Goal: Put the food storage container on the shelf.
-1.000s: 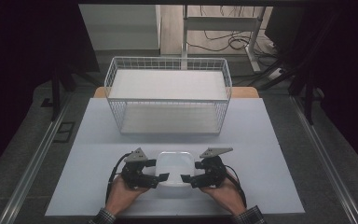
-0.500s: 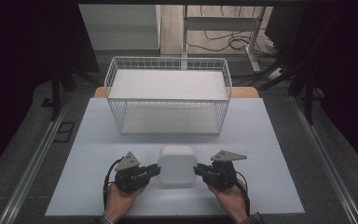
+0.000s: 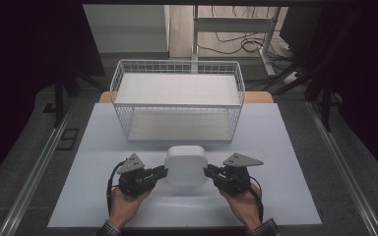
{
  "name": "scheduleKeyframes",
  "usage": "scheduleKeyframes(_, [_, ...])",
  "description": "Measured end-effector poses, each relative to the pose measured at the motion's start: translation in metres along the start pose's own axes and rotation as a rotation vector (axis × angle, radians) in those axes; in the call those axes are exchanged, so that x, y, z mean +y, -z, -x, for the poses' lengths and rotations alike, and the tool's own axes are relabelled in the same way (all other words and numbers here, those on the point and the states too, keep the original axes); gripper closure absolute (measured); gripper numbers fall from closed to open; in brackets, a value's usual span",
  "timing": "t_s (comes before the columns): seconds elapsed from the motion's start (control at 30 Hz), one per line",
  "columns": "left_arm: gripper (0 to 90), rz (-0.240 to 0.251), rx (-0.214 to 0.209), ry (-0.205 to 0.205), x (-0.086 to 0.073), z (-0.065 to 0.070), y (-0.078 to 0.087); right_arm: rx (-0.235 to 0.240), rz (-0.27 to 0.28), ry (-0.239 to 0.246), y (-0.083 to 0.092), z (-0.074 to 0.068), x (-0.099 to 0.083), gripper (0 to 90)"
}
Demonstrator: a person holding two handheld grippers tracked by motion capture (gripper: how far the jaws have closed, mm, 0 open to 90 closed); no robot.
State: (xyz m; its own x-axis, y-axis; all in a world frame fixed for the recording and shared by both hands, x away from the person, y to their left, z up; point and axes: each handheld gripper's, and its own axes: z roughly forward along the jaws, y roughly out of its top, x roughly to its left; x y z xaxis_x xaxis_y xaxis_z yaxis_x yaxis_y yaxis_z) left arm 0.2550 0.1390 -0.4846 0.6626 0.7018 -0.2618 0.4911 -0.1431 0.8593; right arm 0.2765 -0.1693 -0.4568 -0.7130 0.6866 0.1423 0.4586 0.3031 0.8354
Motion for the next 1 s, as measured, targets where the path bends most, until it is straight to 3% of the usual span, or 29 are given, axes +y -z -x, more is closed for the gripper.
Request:
scheduleKeyframes(0.4, [79.5, 0.019, 0.036, -0.009, 0.023, -0.018, -0.005, -0.028, 0.018, 0.035, -0.015, 0.010, 0.028, 77.4])
scheduleKeyframes(1.0, [79.3, 0.019, 0.088, -0.030, 0.057, -0.040, -0.025, -0.077, 0.034, 0.026, -0.041, 0.036, 0.055, 76.4])
